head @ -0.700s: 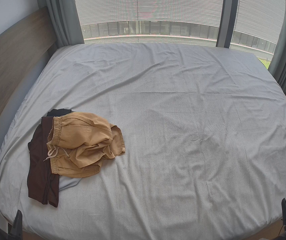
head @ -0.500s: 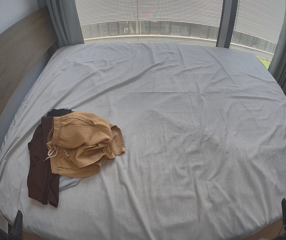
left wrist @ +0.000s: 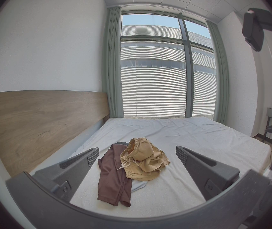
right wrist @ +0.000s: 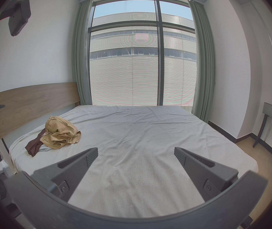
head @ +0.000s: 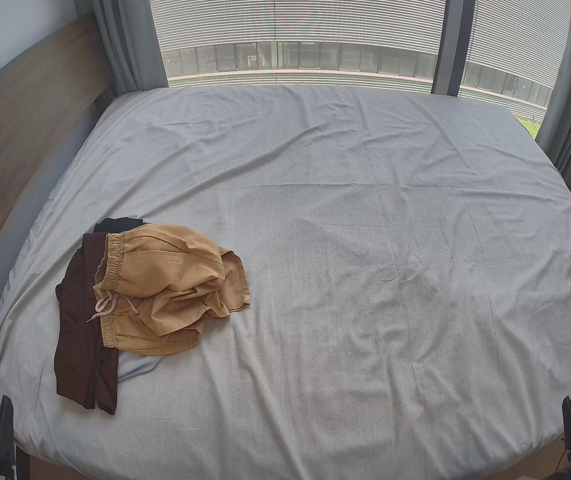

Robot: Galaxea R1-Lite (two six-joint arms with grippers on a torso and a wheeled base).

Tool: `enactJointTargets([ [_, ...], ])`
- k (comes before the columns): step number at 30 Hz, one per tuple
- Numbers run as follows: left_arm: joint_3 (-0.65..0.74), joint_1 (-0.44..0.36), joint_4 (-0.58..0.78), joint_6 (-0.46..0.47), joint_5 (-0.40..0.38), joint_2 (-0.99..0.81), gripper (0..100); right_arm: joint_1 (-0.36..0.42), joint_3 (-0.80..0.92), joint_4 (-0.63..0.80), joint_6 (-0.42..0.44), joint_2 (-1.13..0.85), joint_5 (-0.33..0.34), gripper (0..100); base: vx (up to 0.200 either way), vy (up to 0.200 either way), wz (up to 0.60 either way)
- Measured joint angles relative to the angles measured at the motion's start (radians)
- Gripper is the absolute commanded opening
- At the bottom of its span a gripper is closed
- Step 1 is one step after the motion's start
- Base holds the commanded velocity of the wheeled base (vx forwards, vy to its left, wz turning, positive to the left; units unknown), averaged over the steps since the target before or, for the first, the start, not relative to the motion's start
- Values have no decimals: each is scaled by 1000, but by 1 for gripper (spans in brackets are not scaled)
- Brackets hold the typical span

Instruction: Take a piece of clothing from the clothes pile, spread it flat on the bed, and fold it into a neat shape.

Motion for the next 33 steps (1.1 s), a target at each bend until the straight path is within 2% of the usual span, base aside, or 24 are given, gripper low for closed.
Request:
enactJointTargets([
  [5,-63,-66,-29,-16,-5,141,100,0,0,0,0,0,0,100,0,0,0],
  [10,-181,-141,-51,-99,-17,330,100,1,0,0,0,0,0,100,0,0,0],
  [14,-296,-171,-60,-136,-50,477,100,1,0,0,0,0,0,100,0,0,0],
  [24,-573,-201,-69,-161,-186,791,100,1,0,0,0,0,0,100,0,0,0],
  [29,-592,-202,-88,-171,-234,880,100,0,0,0,0,0,0,100,0,0,0],
  [33,-579,-194,-184,-178,-248,940,100,0,0,-1,-1,0,0,100,0,0,0],
])
